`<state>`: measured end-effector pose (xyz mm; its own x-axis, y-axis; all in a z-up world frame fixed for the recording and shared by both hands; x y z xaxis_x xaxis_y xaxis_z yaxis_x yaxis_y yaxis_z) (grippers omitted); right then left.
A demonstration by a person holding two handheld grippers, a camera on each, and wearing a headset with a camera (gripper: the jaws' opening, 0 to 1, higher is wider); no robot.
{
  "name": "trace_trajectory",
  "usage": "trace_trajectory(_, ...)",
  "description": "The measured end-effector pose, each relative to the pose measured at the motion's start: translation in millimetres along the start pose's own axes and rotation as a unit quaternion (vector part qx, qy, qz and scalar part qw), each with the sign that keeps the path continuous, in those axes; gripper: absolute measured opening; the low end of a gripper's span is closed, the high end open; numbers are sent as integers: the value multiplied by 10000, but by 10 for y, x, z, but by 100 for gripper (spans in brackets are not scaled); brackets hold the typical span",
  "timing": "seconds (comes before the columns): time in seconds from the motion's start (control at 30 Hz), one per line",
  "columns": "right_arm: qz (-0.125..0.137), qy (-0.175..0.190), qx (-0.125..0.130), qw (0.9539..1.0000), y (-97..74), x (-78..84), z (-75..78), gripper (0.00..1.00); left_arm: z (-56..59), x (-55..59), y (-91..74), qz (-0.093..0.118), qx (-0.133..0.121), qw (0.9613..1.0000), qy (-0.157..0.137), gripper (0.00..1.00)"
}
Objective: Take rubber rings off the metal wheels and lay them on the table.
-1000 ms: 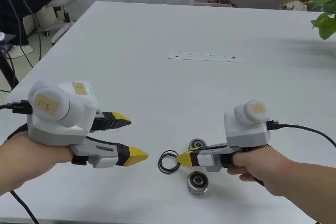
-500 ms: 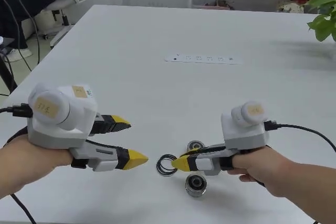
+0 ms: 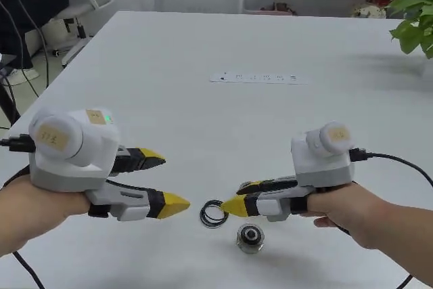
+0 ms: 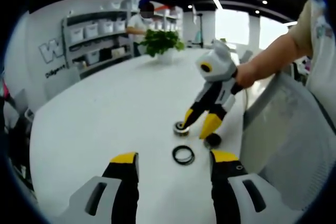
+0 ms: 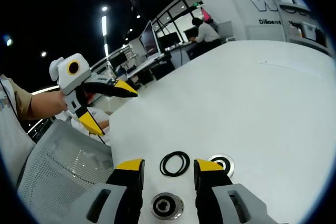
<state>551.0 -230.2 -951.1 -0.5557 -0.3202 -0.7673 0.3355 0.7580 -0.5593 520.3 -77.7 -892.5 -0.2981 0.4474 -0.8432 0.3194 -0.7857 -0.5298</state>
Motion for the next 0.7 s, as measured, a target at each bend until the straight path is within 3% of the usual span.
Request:
trace_trajectory(0.2,224,-21,73,9997,-181,-44,11,42,31,-22,-31,41,-35,10000,-61,58)
trace_trajectory(0.47,381,-336,218,9985,-401,-67,10,50,83,-68,-66,149,-76,9997,-161,62)
trace_trajectory(0.7,558,-603,352,9960,-601,-102,-7,57,156,-75,-105,133,-94,9998,-69,65)
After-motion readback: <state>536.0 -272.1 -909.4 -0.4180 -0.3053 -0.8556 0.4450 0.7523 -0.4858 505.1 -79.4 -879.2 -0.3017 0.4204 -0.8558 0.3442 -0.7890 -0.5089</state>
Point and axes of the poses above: the centre of the closed fingertips' face, and the gripper's own axes: y roughly forward along the fingers, z roughly to its right, x roughly out of its underside, the point moved 5 cm from there along -y, roughly backward along the fingers, and after that the axes turned 12 degrees about x, right-handed, at the moved point
